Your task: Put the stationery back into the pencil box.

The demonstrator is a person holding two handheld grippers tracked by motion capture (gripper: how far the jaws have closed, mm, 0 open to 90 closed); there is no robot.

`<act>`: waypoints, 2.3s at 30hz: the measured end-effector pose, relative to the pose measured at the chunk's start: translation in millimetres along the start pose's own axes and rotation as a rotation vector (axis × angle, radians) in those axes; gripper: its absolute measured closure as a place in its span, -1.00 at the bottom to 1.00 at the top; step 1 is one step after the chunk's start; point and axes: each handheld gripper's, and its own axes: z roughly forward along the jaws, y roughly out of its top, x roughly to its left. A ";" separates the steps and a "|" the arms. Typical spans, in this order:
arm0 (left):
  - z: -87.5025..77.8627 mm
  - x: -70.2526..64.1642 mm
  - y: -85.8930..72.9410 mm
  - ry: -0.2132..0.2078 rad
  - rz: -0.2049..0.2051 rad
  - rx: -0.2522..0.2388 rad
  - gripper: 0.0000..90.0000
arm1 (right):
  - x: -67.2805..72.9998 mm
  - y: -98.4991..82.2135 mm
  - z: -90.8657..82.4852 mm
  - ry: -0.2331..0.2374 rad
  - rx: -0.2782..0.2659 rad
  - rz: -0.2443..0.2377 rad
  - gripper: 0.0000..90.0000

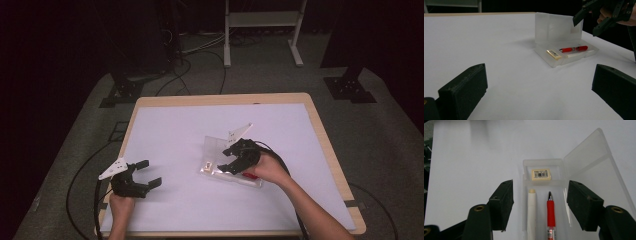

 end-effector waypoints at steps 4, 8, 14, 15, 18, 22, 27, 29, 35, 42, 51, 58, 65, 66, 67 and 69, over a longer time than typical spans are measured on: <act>0.4 -0.2 -0.1 0.002 -0.002 -0.001 -1.00 | 0.9 -3.4 -5.3 -0.006 0.002 0.010 -0.18; 0.5 0.3 -0.1 0.006 -0.007 -0.003 -1.00 | 0.3 -7.8 -11.0 -0.009 0.000 0.003 -0.19; 0.3 0.7 0.1 0.008 -0.009 0.000 -1.00 | -2.6 -14.4 -19.5 -0.018 -0.003 0.021 -0.19; 0.4 0.5 0.1 0.007 -0.006 0.001 -1.00 | -3.4 -15.7 -20.4 -0.020 -0.002 0.028 -0.19; 0.2 0.9 0.1 0.008 -0.005 0.004 -1.00 | -4.9 -19.6 -22.4 -0.022 0.003 0.037 -0.19; 0.5 0.3 -0.1 0.007 -0.005 0.000 -1.00 | -4.8 -23.4 -25.2 -0.026 0.004 0.044 -0.18; 0.5 0.1 -0.3 0.004 -0.004 0.002 -1.00 | -5.0 -27.1 -29.0 -0.030 0.006 0.046 -0.18; 0.4 0.0 -0.2 0.002 0.000 0.004 -1.00 | -5.7 -28.2 -30.5 -0.034 0.005 0.051 -0.18; 0.3 0.0 -0.2 0.003 0.000 0.004 -1.00 | -5.9 -32.1 -32.8 -0.037 0.007 0.062 -0.19; 0.4 -0.4 -0.2 0.003 0.002 0.005 -1.00 | -5.8 -38.9 -37.8 -0.041 0.007 0.058 -0.19; 0.5 -0.3 -0.3 0.004 0.001 0.004 -1.00 | -4.6 -49.5 -45.6 -0.053 0.007 0.083 -0.19; 0.4 -0.8 -0.3 0.004 0.004 0.008 -1.00 | -4.7 -59.7 -50.1 -0.059 0.008 0.103 -0.19; 0.7 -0.7 -0.3 0.005 0.002 0.005 -1.00 | -5.0 -68.4 -53.6 -0.062 0.010 0.115 -0.19; 0.8 -0.8 -0.4 0.005 0.002 0.005 -1.00 | -5.1 -69.3 -54.0 -0.061 0.011 0.115 -0.19; 0.7 -0.7 -0.3 0.005 0.003 0.006 -1.00 | -5.0 -71.0 -54.8 -0.062 0.012 0.117 -0.19; 0.8 -0.8 -0.4 0.005 0.003 0.006 -1.00 | -4.9 -73.3 -55.4 -0.062 0.011 0.120 -0.19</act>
